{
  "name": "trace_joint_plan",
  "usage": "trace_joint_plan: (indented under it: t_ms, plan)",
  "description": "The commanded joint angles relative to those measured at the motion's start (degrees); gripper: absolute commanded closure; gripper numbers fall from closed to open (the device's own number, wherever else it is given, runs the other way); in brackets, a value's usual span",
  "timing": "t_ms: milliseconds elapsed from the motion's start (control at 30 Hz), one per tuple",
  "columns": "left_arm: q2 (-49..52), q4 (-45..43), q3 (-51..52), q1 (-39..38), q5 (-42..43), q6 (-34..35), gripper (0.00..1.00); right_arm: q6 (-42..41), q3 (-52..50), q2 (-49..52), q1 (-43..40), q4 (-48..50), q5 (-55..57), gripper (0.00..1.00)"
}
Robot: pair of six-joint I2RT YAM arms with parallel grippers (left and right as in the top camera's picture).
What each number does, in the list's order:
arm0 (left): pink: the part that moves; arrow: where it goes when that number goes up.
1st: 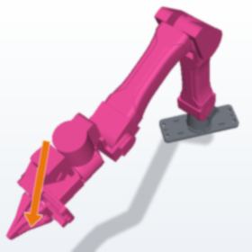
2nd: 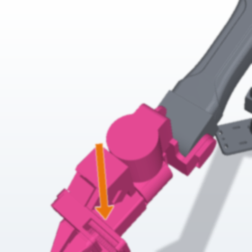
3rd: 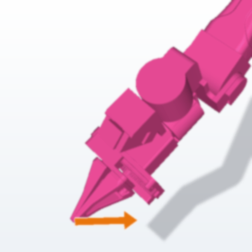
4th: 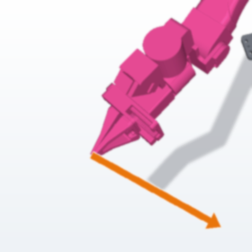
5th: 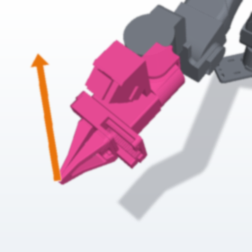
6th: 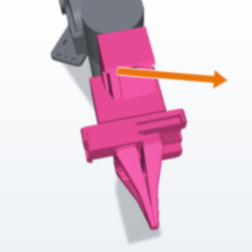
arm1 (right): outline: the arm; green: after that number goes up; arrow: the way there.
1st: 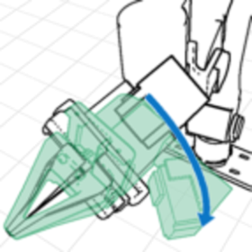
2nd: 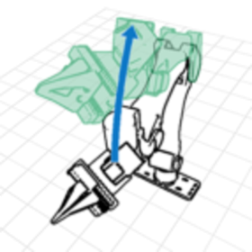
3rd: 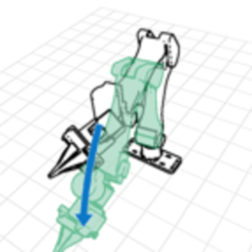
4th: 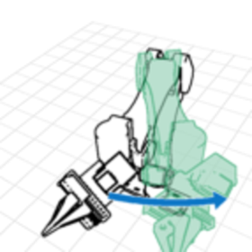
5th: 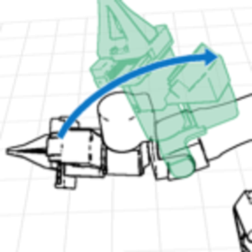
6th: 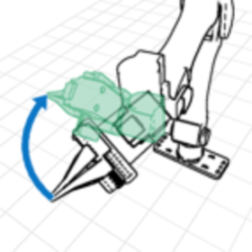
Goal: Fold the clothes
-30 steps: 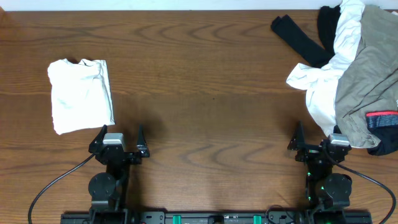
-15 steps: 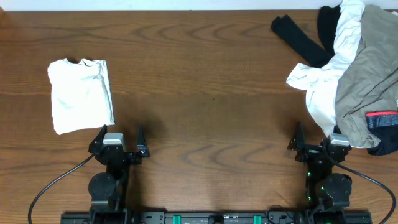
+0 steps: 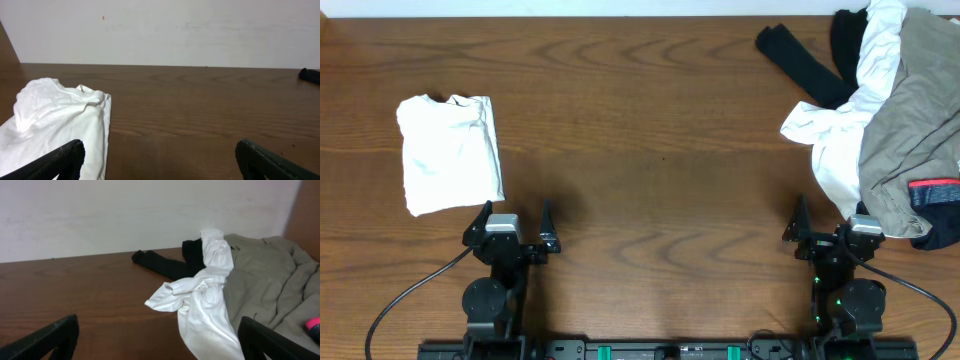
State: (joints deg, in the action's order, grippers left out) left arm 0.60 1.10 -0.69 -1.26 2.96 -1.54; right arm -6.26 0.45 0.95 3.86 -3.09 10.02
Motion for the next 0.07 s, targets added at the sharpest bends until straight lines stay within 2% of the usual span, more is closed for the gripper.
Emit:
trace_joint_plan:
  t_ms: [0, 33]
  plan:
    - [0.1, 2.8, 0.5, -0.1, -1.1, -0.3, 0.02, 0.8, -0.1, -0.5, -0.6, -0.1, 0.0, 0.01]
    - [0.1, 2.8, 0.5, -0.1, -1.1, -0.4, 0.02, 0.8, -0.1, -0.5, -0.6, -0.1, 0.0, 0.01]
